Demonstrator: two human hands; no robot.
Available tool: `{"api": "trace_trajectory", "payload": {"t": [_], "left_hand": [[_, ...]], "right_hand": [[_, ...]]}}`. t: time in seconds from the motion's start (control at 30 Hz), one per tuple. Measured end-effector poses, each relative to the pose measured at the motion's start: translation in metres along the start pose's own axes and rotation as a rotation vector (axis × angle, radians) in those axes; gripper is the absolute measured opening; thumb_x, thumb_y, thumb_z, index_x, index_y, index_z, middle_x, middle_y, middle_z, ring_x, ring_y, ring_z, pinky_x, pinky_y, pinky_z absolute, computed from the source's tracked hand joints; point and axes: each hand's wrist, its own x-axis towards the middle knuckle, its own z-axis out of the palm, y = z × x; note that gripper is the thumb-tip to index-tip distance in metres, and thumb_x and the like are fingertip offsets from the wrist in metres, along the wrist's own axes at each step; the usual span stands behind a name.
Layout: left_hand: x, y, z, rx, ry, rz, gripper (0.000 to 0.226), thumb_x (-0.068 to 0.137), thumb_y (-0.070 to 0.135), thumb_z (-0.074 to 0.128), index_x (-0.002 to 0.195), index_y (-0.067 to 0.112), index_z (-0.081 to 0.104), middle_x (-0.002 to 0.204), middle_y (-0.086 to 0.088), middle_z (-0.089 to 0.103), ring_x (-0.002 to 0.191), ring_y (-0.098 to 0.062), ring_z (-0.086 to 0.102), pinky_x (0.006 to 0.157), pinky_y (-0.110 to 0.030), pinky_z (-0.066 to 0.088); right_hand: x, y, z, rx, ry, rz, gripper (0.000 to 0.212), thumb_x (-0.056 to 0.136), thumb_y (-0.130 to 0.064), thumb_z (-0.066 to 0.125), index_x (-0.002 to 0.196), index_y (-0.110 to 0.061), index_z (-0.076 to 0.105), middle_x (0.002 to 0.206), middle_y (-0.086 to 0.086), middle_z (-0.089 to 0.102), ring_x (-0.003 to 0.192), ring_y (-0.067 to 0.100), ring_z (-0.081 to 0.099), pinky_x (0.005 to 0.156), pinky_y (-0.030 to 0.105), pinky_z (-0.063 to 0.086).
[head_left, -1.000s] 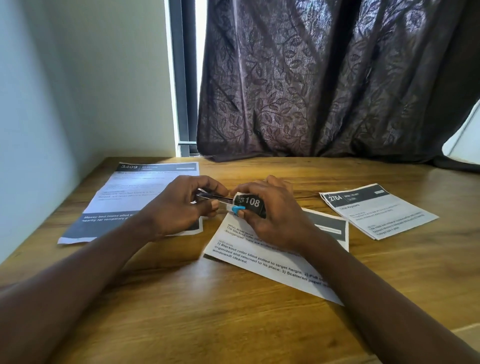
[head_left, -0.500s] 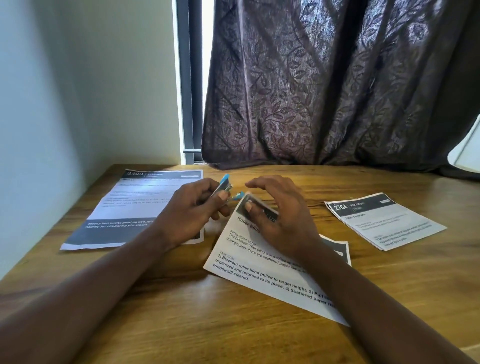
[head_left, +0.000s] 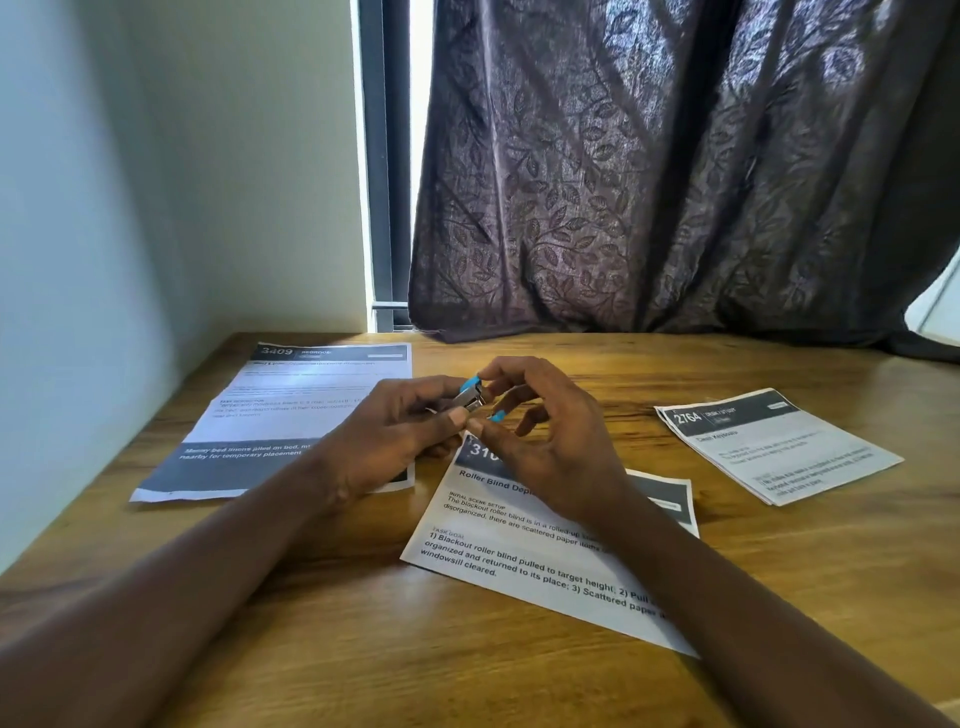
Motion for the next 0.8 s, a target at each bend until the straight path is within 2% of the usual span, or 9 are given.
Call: {"api": "trace_trajectory", "payload": {"t": [0.1, 0.27, 0.37, 0.57, 0.73, 0.8], "left_hand": [[0.0006, -0.0007, -0.0002, -0.004, 0.007, -0.003, 0.027, 0.102, 0.012, 0.057, 0.119, 0.025, 0.073, 0.098, -0.004, 0.076, 0.086, -0.010, 0.067, 0.076, -0.022, 0.058], [0.0010, -0.0030, -0.0017, -0.006, -0.023, -0.007, 0.025, 0.103, 0.015, 0.056, 0.121, 0.021, 0.073, 0.099, -0.007, 0.075, 0.088, -0.011, 0.066, 0.076, -0.023, 0.056], [0.0004, -0.0027, -0.0013, -0.019, -0.054, -0.020, 0.026, 0.104, 0.013, 0.052, 0.121, 0.019, 0.072, 0.093, 0.001, 0.076, 0.087, -0.008, 0.069, 0.073, -0.021, 0.055], [0.0021, -0.0036, -0.0013, 0.025, -0.036, -0.062, 0.025, 0.106, 0.016, 0.048, 0.108, 0.021, 0.073, 0.086, 0.001, 0.071, 0.082, -0.011, 0.061, 0.074, -0.025, 0.051], [0.0029, -0.0042, -0.0001, 0.017, -0.040, -0.104, 0.025, 0.107, 0.016, 0.047, 0.111, 0.017, 0.071, 0.085, -0.002, 0.069, 0.080, -0.012, 0.057, 0.071, -0.022, 0.048], [0.0039, -0.0042, 0.0003, 0.001, -0.047, -0.116, 0.025, 0.107, 0.017, 0.047, 0.111, 0.018, 0.072, 0.086, -0.003, 0.070, 0.082, -0.015, 0.057, 0.073, -0.025, 0.047]], "right_hand": [[0.0010, 0.0003, -0.0010, 0.050, 0.019, 0.024, 0.037, 0.083, -0.024, 0.082, 0.113, -0.023, 0.059, 0.106, -0.013, 0.065, 0.093, 0.011, 0.065, 0.065, 0.027, 0.056], [0.0006, 0.0023, -0.0005, 0.035, -0.003, 0.003, 0.033, 0.080, -0.024, 0.085, 0.106, -0.022, 0.064, 0.108, -0.011, 0.063, 0.093, 0.011, 0.065, 0.062, 0.028, 0.056], [0.0002, 0.0029, 0.0002, 0.048, -0.015, 0.019, 0.034, 0.078, -0.025, 0.086, 0.102, -0.023, 0.063, 0.105, -0.012, 0.062, 0.093, 0.013, 0.064, 0.062, 0.033, 0.056], [0.0029, 0.0011, 0.0022, 0.088, -0.052, 0.075, 0.031, 0.078, -0.025, 0.086, 0.098, -0.023, 0.062, 0.101, -0.009, 0.063, 0.096, 0.015, 0.063, 0.068, 0.037, 0.055], [0.0025, -0.0010, 0.0017, 0.092, -0.069, 0.107, 0.029, 0.078, -0.019, 0.086, 0.095, -0.020, 0.062, 0.098, -0.007, 0.068, 0.095, 0.013, 0.066, 0.073, 0.036, 0.057], [0.0025, -0.0015, 0.0007, 0.107, -0.072, 0.112, 0.029, 0.077, -0.018, 0.086, 0.094, -0.017, 0.063, 0.096, -0.005, 0.070, 0.093, 0.014, 0.068, 0.075, 0.038, 0.059]]}}
